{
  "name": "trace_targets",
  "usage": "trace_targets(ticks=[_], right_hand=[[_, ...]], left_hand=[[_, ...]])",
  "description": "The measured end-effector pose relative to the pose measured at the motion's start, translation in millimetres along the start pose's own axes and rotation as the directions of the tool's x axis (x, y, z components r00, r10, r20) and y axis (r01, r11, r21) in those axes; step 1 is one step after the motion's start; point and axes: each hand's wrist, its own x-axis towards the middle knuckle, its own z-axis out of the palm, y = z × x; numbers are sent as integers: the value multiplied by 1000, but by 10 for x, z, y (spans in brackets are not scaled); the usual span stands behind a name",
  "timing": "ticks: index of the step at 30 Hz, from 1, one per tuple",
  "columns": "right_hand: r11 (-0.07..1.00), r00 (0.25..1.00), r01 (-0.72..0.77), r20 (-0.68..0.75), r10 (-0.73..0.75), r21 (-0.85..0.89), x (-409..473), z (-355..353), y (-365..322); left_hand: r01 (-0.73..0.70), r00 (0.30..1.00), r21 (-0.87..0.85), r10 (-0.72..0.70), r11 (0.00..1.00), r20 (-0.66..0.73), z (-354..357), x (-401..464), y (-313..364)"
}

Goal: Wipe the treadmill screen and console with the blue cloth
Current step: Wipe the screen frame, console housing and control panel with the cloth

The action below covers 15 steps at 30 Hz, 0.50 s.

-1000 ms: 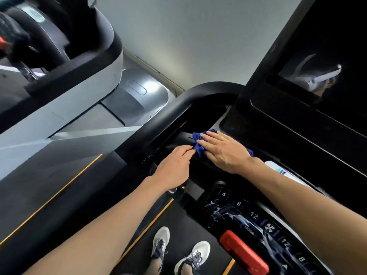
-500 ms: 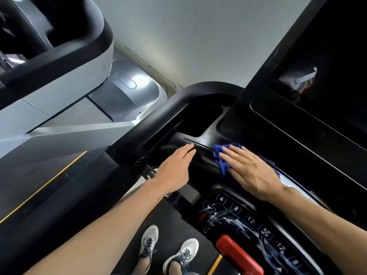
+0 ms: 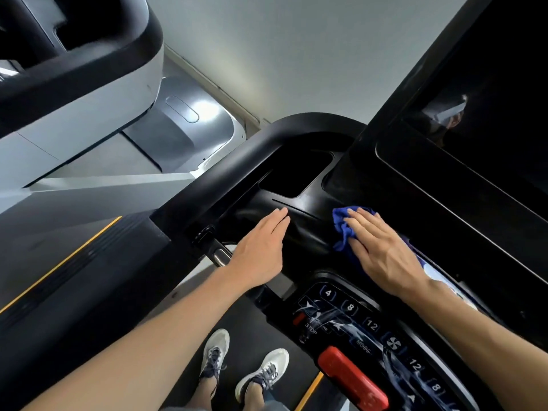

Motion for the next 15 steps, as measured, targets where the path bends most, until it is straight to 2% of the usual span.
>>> trace_targets(ticks=[5, 10, 15], right_hand=[[997, 994, 80, 78, -78, -22, -99, -34, 96], [1000, 993, 11, 118, -8, -28, 268, 46, -126], [992, 988, 106, 121, -97, -71, -197, -133, 143]], left_hand=[[23, 999, 9, -22, 1000, -37, 52, -11, 50], [13, 999, 32, -12, 999, -40, -1, 11, 62], [-8, 1000, 65, 9, 998, -7, -37, 15, 37]])
